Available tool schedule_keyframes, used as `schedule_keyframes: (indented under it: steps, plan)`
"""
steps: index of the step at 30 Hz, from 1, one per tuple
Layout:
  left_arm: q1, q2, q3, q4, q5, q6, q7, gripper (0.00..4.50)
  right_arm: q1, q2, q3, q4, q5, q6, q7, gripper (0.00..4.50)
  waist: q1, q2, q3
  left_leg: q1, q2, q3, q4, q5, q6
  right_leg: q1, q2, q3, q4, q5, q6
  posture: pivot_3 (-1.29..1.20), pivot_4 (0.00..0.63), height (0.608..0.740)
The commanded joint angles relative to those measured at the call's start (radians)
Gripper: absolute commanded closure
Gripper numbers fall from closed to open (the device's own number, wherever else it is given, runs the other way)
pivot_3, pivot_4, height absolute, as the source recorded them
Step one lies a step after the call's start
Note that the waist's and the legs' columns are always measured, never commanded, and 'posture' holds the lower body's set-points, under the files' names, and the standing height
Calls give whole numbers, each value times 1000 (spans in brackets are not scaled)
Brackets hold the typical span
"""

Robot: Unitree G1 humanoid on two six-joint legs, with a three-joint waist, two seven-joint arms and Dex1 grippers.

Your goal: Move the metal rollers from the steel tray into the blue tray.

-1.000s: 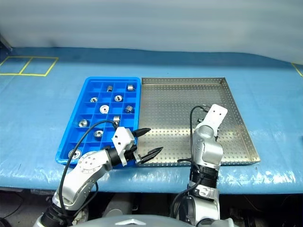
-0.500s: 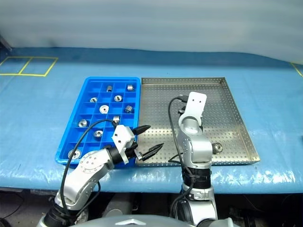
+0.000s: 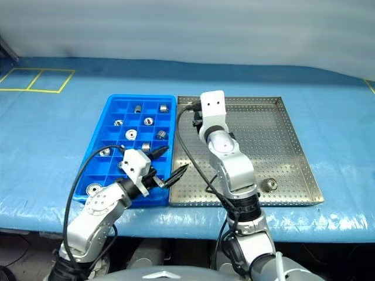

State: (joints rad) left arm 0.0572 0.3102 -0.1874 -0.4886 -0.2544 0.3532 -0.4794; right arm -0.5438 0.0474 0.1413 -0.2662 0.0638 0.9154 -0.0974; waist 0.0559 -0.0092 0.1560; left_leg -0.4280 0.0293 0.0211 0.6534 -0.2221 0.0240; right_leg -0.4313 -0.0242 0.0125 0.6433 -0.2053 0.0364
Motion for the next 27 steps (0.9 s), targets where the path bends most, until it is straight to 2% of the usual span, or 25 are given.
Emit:
schedule_keyframes:
  steps: [1, 13, 19, 27]
  plan:
    - [37, 9, 51, -78, -16, -36, 9, 0, -25, 7, 37, -55, 22, -34, 66, 2597, 9, 0, 0, 0, 0, 0, 0, 0, 0, 0, 0, 0, 0, 0, 0, 336, 150, 740]
    - [228, 66, 132, -175, -17, -67, 3, 0, 24, 18, 201, -74, 64, -16, 226, 2597, 69, 0, 0, -1, 5, 1, 0, 0, 0, -1, -2, -1, -2, -1, -2, 443, 150, 740]
    - [307, 97, 177, -206, -28, -71, -11, 0, 88, -2, 227, -104, 90, -5, 278, 2597, 98, 0, 1, -2, 6, 1, -1, -1, -1, -2, -3, -3, -2, -2, -3, 461, 150, 740]
    - [317, 105, 176, -202, -47, -72, -23, 0, 186, -36, 218, -140, 98, 36, 292, 2597, 126, 0, 1, -4, 6, 2, -2, -1, -1, -6, -3, -3, -3, -2, -3, 447, 150, 740]
